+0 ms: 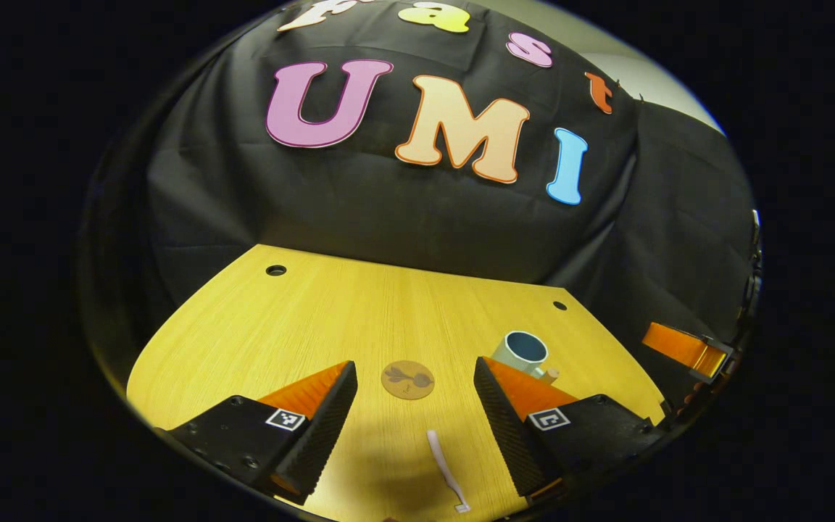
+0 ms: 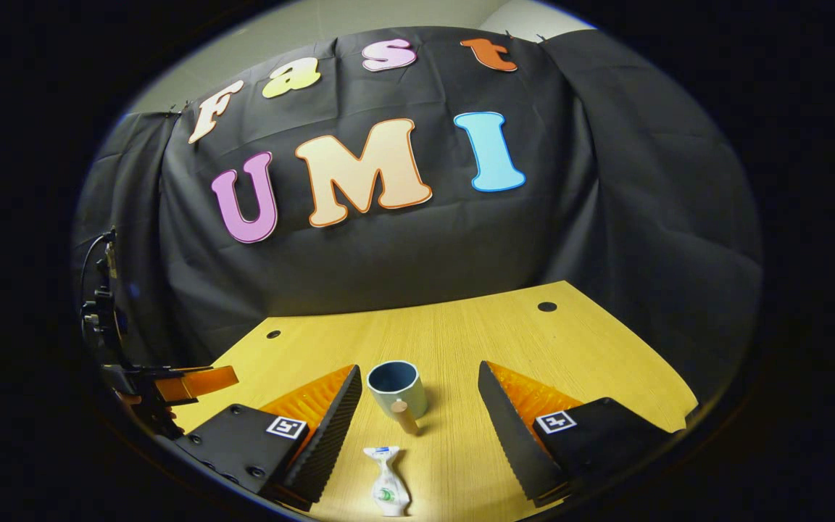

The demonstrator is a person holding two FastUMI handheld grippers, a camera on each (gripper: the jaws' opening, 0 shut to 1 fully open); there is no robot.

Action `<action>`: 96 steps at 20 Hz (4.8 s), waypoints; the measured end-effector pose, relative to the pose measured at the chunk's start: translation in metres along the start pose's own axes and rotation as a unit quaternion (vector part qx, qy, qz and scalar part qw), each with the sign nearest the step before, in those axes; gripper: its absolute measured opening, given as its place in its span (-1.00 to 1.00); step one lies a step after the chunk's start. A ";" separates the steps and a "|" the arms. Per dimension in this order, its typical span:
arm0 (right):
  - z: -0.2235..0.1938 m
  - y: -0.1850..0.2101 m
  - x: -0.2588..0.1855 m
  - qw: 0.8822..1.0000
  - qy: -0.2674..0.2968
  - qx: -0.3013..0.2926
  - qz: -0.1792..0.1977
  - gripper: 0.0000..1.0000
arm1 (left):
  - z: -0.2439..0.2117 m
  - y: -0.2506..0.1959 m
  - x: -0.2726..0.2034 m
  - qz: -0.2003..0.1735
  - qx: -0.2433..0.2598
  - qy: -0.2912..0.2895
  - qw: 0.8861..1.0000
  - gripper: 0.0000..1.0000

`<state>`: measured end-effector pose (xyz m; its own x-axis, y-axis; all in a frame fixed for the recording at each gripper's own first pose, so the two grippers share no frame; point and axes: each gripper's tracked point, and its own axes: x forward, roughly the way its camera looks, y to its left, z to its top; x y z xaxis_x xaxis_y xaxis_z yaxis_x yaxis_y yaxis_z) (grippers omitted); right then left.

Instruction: Put the toothbrush and toothpaste on the desktop into the cup, then pick up the cup and place it on the coaster on the desktop.

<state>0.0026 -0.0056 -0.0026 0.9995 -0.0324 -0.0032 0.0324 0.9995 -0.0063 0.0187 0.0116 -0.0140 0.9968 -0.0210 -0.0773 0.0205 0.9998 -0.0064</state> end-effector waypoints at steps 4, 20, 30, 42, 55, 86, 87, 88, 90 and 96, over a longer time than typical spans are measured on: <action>-0.006 0.005 0.003 1.000 0.011 -0.005 0.008 0.97 | -0.004 0.004 -0.003 0.007 -0.001 0.000 1.000 0.91; -0.138 0.050 0.038 0.952 0.280 -0.101 0.066 0.97 | -0.042 0.075 -0.044 0.099 -0.016 0.032 0.994 0.91; -0.213 0.047 0.041 0.891 0.439 -0.108 0.032 0.97 | -0.071 0.093 -0.043 0.110 -0.036 0.081 0.990 0.92; -0.241 0.040 0.044 0.860 0.501 -0.097 -0.008 -0.04 | -0.096 0.100 -0.030 0.112 -0.038 0.130 0.984 0.91; -0.240 0.042 0.043 0.858 0.508 -0.073 0.001 -0.72 | -0.101 0.096 -0.022 0.108 -0.029 0.148 0.983 0.92; -0.164 -0.063 0.008 0.925 0.377 0.046 -0.007 -0.85 | -0.187 -0.029 0.020 0.076 -0.022 0.447 0.891 0.14; -0.163 -0.067 0.009 0.925 0.376 0.048 -0.009 -0.85 | -0.188 -0.028 0.020 0.078 -0.021 0.452 0.888 0.11; -0.162 -0.071 0.009 0.926 0.375 0.049 -0.011 -0.85 | -0.190 -0.029 0.020 0.080 -0.020 0.457 0.885 -0.20; -0.161 -0.079 0.010 0.926 0.375 0.053 -0.015 -0.85 | -0.193 -0.028 0.020 0.087 -0.016 0.467 0.880 -0.37; -0.163 -0.090 0.010 0.924 0.377 0.055 -0.015 -0.85 | -0.199 -0.026 0.018 0.097 -0.017 0.484 0.870 -0.63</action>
<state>0.0096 -0.0967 -0.1645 0.7125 -0.0147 -0.7015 0.1025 0.9912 0.0833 0.0212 -0.0154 -0.2132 0.4494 0.1377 -0.8826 -0.1601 0.9845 0.0720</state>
